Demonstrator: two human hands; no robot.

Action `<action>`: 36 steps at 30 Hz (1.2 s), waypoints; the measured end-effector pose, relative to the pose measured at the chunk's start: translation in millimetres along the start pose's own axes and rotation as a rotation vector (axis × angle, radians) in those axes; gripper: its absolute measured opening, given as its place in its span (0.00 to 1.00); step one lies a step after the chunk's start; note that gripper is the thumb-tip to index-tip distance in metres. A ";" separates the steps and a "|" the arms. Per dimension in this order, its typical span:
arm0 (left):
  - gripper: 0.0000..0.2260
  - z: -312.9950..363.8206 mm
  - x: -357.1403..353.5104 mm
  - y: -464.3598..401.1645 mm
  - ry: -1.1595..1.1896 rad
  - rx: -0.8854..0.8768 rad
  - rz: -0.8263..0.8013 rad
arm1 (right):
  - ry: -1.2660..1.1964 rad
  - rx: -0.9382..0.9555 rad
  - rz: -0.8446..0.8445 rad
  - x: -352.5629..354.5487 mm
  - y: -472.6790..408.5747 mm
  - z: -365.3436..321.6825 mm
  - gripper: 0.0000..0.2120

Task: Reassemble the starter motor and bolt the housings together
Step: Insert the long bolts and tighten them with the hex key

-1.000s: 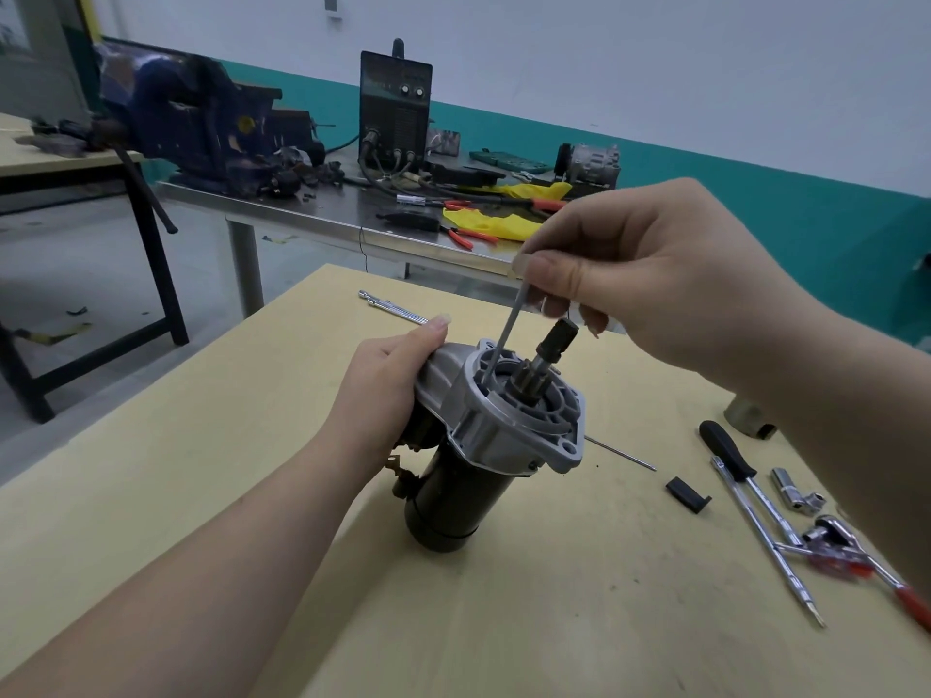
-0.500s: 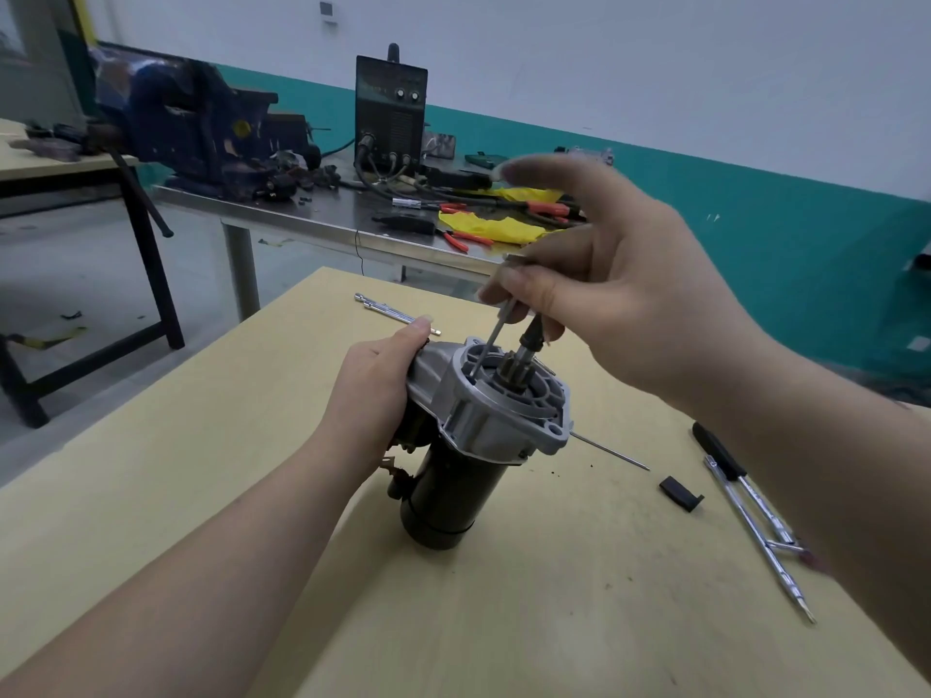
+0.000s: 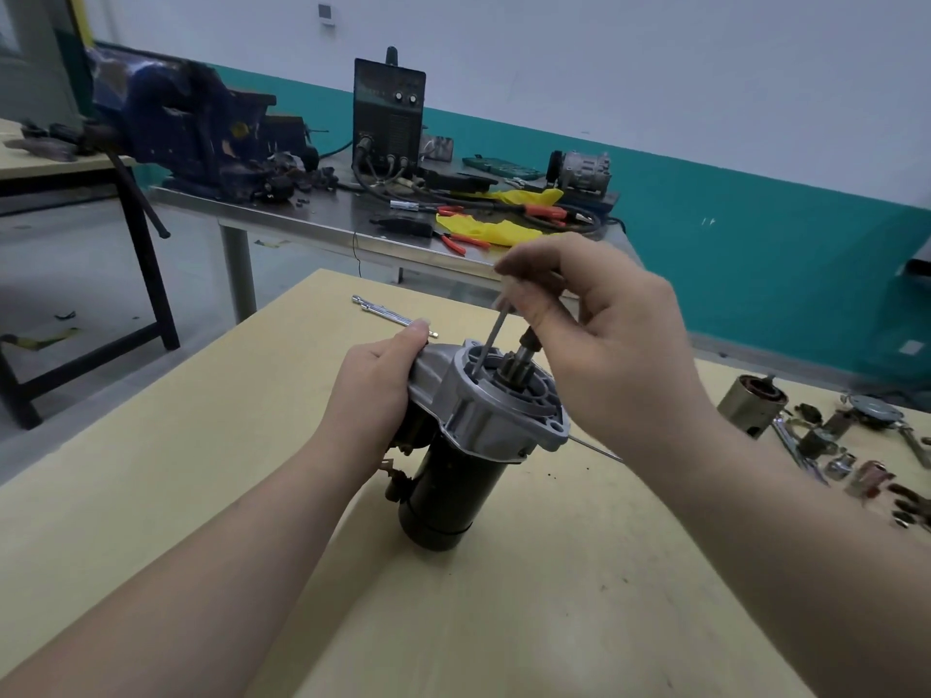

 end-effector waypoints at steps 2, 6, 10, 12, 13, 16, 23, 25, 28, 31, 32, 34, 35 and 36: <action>0.26 0.1 -0.3 0.6 0.007 -0.002 -0.006 | -0.102 -0.045 0.064 -2.0 7.5 1.9 0.12; 0.35 2.8 1.0 3.2 0.017 -0.020 -0.011 | -0.554 -0.261 0.390 17.9 1.8 9.1 0.16; 0.35 4.5 1.5 4.9 0.012 -0.028 -0.005 | -0.644 -0.309 0.525 48.5 1.4 28.6 0.15; 0.35 5.0 2.4 5.2 0.015 -0.031 0.011 | -0.453 -0.326 0.410 41.9 18.3 38.3 0.19; 0.35 4.7 3.0 5.2 0.017 -0.036 0.023 | -0.361 -0.385 0.350 34.2 32.3 46.5 0.22; 0.34 2.4 5.8 5.2 0.025 -0.054 0.060 | -0.277 -0.645 0.233 9.5 74.7 68.0 0.19; 0.38 0.2 8.7 4.5 0.017 -0.066 0.119 | -0.131 -0.659 -0.011 -21.2 87.5 66.5 0.54; 0.40 -0.9 8.1 4.7 -0.003 -0.061 0.117 | -0.149 -0.651 -0.036 -28.0 82.0 66.9 0.44; 0.32 -5.9 12.6 1.6 0.034 0.028 0.155 | -0.335 -0.694 -0.013 -32.0 81.1 69.7 0.34; 0.28 -9.2 8.7 1.0 0.096 0.110 0.037 | -0.450 -0.660 0.041 -31.6 84.7 66.6 0.28; 0.28 -10.3 7.9 1.4 0.101 0.129 0.013 | -0.471 -0.649 0.061 -31.5 86.3 65.7 0.27; 0.28 -12.2 6.2 2.8 0.086 0.164 -0.008 | -0.493 -0.640 0.094 -31.0 88.0 64.7 0.27; 0.29 -12.0 5.1 4.0 0.065 0.168 -0.009 | -0.491 -0.632 0.102 -30.1 87.9 63.8 0.27; 0.30 -11.3 4.5 3.9 0.039 0.155 -0.002 | -0.481 -0.620 0.104 -29.0 87.1 62.2 0.27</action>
Point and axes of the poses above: each hand's wrist, its own y-axis away from the middle knuckle, its own x-axis out of the back of the hand, z = x × y, the point moved 6 cm from there along -y, towards the middle knuckle, and after that the axes turned 14 degrees about z, right-handed, at the moved point
